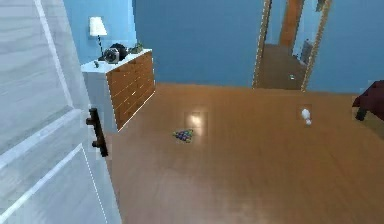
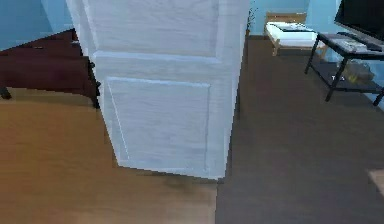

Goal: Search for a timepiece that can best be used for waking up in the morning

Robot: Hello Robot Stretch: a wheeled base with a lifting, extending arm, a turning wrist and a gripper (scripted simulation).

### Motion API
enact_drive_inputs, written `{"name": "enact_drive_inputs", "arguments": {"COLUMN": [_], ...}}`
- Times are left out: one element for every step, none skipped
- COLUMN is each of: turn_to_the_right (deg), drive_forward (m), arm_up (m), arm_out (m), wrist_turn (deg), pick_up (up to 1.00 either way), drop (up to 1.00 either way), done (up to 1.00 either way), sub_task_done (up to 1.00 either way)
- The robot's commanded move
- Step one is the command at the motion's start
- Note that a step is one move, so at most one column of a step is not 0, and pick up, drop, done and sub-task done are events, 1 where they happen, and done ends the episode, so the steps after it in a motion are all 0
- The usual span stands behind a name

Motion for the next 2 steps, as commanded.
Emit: {"name": "enact_drive_inputs", "arguments": {"turn_to_the_right": [3.0, 12.0], "drive_forward": [0.00, 0.00], "arm_up": [0.00, 0.00], "arm_out": [0.00, 0.00], "wrist_turn": [0.0, 0.0], "pick_up": [0.00, 0.00], "drop": [0.00, 0.00], "done": [0.00, 0.00], "sub_task_done": [0.00, 0.00]}}
